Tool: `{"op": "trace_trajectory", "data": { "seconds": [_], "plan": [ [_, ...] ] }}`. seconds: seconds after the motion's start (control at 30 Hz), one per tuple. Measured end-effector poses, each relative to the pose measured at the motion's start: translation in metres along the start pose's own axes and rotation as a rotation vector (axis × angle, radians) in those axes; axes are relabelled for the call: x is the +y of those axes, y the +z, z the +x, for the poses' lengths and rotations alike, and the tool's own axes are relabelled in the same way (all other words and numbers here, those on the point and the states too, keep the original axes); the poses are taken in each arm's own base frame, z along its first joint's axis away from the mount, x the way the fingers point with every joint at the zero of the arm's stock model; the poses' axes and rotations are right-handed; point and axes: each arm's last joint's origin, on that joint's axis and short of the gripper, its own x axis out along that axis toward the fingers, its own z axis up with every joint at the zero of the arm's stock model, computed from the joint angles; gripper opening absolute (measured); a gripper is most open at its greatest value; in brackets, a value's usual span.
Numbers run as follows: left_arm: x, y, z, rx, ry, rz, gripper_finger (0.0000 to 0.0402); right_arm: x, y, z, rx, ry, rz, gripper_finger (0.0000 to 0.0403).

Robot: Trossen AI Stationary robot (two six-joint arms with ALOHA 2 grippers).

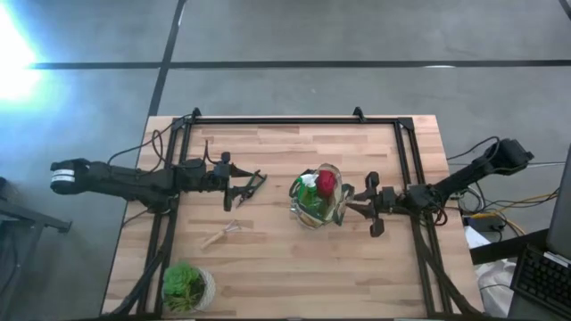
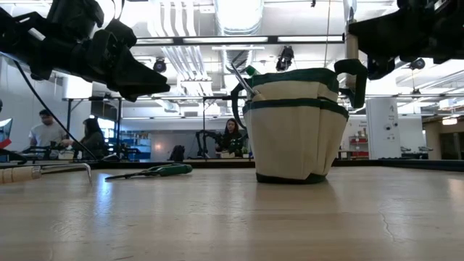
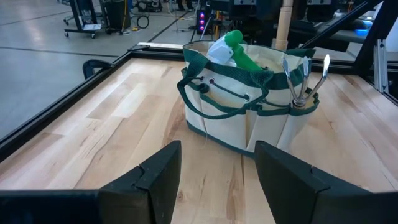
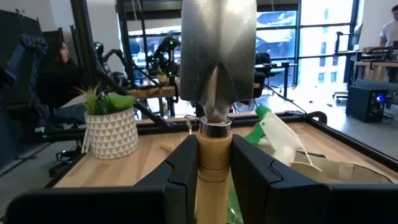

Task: Pick & Place Garden tools in Gardening bag
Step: Put the hand trowel into the pocket of the gardening bag

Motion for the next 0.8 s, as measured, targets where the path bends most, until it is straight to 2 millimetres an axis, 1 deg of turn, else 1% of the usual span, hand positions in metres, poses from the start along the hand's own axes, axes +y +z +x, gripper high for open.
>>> {"op": "trace_trajectory", "data": {
  "seconds": [0.23, 0.6, 0.8],
  "plan": [
    [0.0, 0.0, 0.0, 0.0, 0.0, 0.0, 0.0207, 0.004, 0.002, 0.009, 0.006, -0.008, -0.006, 0.0069],
    [0.0, 0.0, 0.0, 0.0, 0.0, 0.0, 0.0207, 0.011, -0.004, 0.028, 0.067, -0.041, -0.035, 0.0069],
    [0.0, 0.0, 0.0, 0.0, 0.0, 0.0, 0.0207, 0.012, -0.007, 0.032, 0.082, -0.06, -0.028, 0.0069]
  ]
}}
